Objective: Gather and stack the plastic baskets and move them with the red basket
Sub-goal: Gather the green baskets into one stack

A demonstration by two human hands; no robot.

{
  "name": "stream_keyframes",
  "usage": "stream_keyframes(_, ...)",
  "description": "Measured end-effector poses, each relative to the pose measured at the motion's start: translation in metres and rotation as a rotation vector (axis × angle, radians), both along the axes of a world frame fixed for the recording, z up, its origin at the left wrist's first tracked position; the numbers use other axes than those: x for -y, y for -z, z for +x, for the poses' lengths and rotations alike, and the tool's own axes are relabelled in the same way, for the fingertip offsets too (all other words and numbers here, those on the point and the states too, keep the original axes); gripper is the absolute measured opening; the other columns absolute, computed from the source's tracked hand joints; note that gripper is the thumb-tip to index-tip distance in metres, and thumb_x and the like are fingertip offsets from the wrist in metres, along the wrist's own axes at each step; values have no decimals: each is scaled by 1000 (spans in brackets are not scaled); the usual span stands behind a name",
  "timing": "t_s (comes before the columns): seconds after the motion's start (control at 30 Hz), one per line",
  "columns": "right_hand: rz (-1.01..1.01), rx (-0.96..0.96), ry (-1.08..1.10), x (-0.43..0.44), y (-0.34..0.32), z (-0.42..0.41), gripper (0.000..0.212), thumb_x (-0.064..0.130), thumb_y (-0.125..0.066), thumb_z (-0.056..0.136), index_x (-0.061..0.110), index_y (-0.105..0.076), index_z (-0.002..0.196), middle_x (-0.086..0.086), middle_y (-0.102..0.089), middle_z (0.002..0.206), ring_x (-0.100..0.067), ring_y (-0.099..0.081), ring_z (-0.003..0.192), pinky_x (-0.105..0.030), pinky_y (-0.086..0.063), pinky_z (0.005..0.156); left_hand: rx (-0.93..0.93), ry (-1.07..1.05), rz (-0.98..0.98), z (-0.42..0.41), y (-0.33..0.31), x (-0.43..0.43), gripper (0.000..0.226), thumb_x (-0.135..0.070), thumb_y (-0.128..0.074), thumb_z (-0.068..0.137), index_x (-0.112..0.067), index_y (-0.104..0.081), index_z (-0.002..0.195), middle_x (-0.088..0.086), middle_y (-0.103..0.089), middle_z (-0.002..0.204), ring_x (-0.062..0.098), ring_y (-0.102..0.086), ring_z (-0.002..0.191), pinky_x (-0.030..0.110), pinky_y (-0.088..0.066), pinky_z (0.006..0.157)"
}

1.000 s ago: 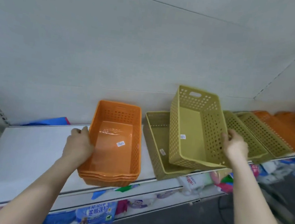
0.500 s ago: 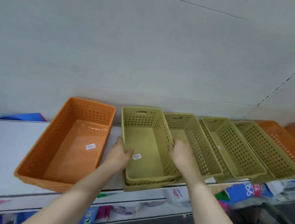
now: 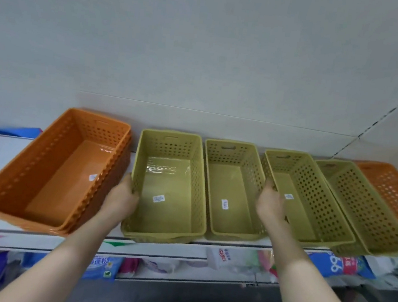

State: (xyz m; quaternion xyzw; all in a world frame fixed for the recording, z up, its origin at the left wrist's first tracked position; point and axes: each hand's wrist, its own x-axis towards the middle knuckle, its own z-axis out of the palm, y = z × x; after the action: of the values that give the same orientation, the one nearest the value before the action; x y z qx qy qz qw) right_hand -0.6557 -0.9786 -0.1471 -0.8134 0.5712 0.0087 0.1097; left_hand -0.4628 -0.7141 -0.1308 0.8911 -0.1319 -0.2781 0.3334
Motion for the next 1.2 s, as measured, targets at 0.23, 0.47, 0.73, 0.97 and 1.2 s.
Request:
stream_keyframes(0.23,81,30,6,-2,-2,-8,56,-1,-32,97,17,-29,149,-23,-63,122,-39,-61,111,-45,-49,87,198,40,59,-2,-8,-5,32,-15,-45,89,-19,-51,120,19,-66,113,40,-63,105,50,-51,92)
stream_keyframes(0.47,175,680,-208,-51,-76,9,43,45,-44,100,22,-57,134,3,-66,125,-18,-61,115,-37,-47,101,685,159,-112,-13,-76,-4,40,-6,-47,89,-14,-51,128,25,-69,105,47,-64,93,42,-40,71)
stream_keyframes(0.73,174,866,-176,-56,-124,28,38,12,-59,94,16,-55,131,5,-64,121,-17,-61,114,-42,-48,104,195,179,-743,-13,-128,27,38,-42,-54,93,-22,-60,126,-8,-68,122,8,-65,108,31,-53,87)
stream_keyframes(0.97,-15,698,6,-2,-135,-40,47,15,-64,90,19,-53,135,-7,-66,128,-30,-63,115,-52,-49,100,-347,151,-504,-23,-35,66,59,-53,-38,97,-10,-51,134,8,-53,138,24,-57,111,40,-51,96)
stream_keyframes(1.2,99,465,-11,-3,-80,-45,50,17,-67,90,16,-54,138,-5,-65,131,-28,-61,120,-45,-47,104,-644,156,-419,-45,1,86,64,-53,-31,98,-7,-47,139,7,-52,138,28,-54,123,39,-46,103)
